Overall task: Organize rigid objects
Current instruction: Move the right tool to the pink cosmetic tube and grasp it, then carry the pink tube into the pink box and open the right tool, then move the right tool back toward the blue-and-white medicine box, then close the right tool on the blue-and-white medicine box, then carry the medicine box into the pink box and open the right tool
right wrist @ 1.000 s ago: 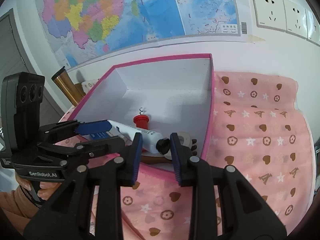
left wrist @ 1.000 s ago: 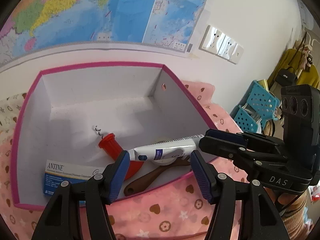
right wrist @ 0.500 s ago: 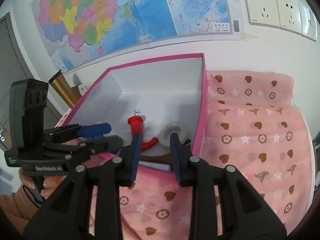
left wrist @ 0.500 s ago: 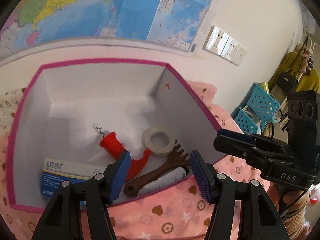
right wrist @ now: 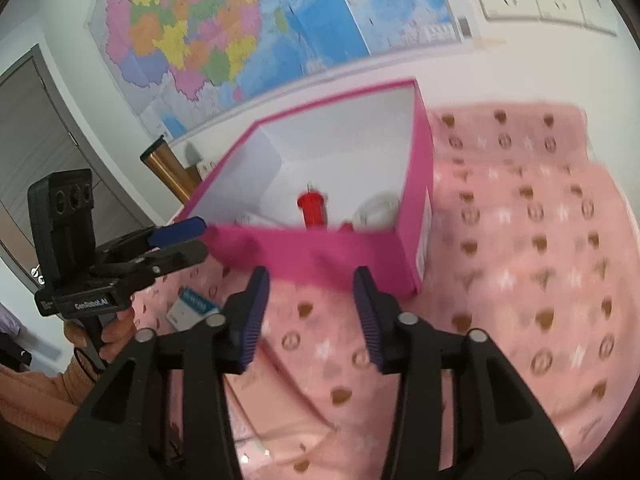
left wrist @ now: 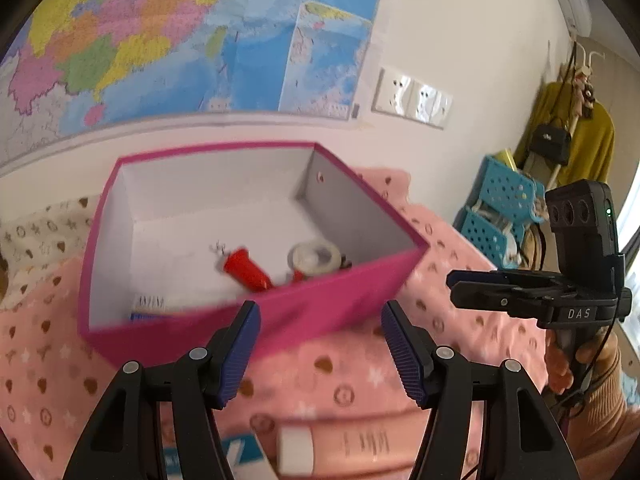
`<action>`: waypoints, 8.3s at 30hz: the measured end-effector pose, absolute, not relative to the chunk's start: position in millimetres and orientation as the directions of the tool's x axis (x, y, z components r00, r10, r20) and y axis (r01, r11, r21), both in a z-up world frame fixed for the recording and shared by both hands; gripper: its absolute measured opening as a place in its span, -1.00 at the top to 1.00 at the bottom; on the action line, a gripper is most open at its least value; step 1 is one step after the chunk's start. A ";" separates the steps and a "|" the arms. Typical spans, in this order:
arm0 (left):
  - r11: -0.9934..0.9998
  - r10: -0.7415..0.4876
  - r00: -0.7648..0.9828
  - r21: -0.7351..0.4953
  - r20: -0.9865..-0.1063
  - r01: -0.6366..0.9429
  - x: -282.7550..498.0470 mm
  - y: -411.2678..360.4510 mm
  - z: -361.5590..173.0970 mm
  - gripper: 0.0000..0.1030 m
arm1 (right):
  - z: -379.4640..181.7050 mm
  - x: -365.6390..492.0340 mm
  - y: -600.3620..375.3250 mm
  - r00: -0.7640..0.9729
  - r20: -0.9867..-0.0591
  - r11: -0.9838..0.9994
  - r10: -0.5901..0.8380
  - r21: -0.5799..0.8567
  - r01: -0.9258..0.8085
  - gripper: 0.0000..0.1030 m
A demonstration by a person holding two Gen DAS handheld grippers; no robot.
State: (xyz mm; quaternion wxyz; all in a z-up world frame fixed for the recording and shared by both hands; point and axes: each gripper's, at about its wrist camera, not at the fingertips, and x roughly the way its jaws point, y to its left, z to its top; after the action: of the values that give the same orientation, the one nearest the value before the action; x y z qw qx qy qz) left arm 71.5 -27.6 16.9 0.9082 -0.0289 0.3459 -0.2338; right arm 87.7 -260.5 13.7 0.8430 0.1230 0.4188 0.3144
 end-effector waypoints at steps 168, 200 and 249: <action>0.919 -0.391 0.603 -0.255 -0.696 0.301 161.6 -29.4 -8.0 -0.31 | 33.0 166.1 -234.0 0.585 -0.682 0.891 0.438 0.242 -0.385 -0.05; 0.985 -0.160 0.698 -0.160 -0.698 0.066 20.9 80.7 -34.4 -0.40 | -18.1 62.7 -176.5 0.238 -0.691 0.672 0.683 0.465 -0.577 -0.05; 0.962 -0.268 0.631 -0.238 -0.728 0.134 12.5 69.0 -53.8 -0.36 | -48.2 72.8 -87.4 0.122 -0.723 0.624 0.681 0.484 -0.614 0.04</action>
State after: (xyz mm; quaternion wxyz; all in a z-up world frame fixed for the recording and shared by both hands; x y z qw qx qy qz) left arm 12.5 69.0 -53.8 0.8995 -0.0810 0.4146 -0.1117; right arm 72.8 -87.4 -48.2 0.7482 0.0330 0.5019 0.4326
